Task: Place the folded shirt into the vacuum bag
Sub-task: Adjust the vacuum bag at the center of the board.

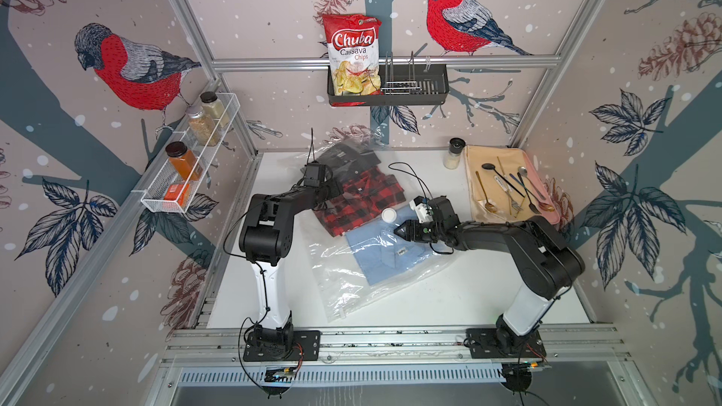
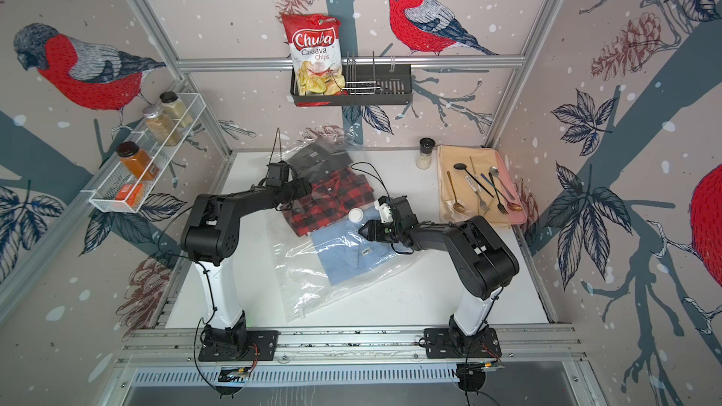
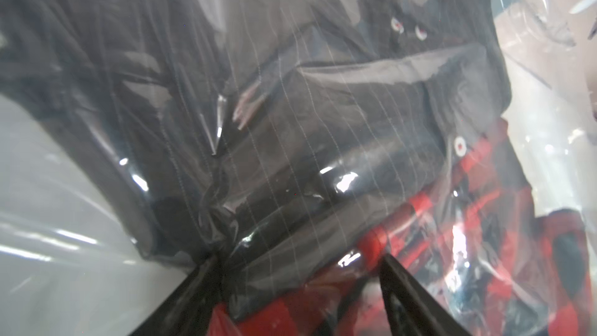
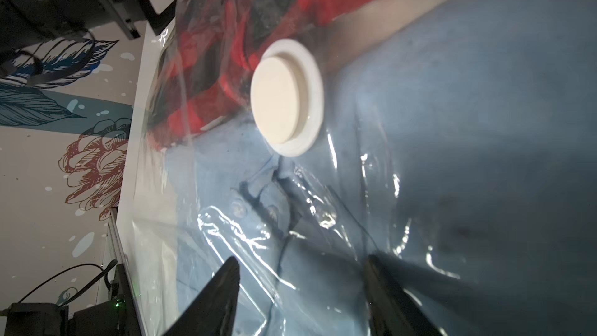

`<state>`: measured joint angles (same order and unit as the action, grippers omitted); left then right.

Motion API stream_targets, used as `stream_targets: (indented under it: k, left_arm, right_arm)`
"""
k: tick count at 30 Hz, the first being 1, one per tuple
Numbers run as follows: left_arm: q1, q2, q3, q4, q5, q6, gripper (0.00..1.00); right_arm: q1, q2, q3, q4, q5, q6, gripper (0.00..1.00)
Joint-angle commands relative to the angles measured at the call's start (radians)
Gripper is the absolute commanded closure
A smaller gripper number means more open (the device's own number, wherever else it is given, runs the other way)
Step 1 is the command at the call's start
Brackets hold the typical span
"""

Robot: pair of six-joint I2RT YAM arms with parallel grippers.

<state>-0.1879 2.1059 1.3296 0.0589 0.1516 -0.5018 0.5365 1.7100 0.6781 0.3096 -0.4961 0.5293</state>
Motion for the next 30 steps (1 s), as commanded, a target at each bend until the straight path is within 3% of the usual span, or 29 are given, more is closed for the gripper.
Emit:
stream_targets:
  k: [1,6,13,18,23,30]
  left_arm:
    - [-0.032,0.079,0.084,-0.181,0.034,0.018,0.21]
    - [-0.050,0.203,0.306,-0.247,0.031,0.039,0.20]
    - [-0.050,0.312,0.530,-0.333,0.075,0.093,0.20]
    - [-0.051,0.015,0.248,-0.209,0.088,0.067,0.17]
    - [-0.051,-0.273,0.047,-0.214,0.002,0.024,0.09]
    - [-0.050,-0.606,-0.312,-0.224,-0.109,-0.082,0.04]
  right_arm:
    - [-0.002,-0.033,-0.094,-0.131,0.077,0.063,0.36]
    - [-0.058,0.003,-0.092,-0.092,0.033,0.054,0.36]
    - [-0.097,0.080,0.064,-0.163,0.029,0.011,0.37]
    - [-0.065,-0.062,0.093,-0.262,0.096,-0.014,0.36]
    - [0.018,-0.166,0.129,-0.316,0.086,-0.024,0.35]
    - [0.180,-0.075,0.167,-0.193,-0.122,0.017,0.35]
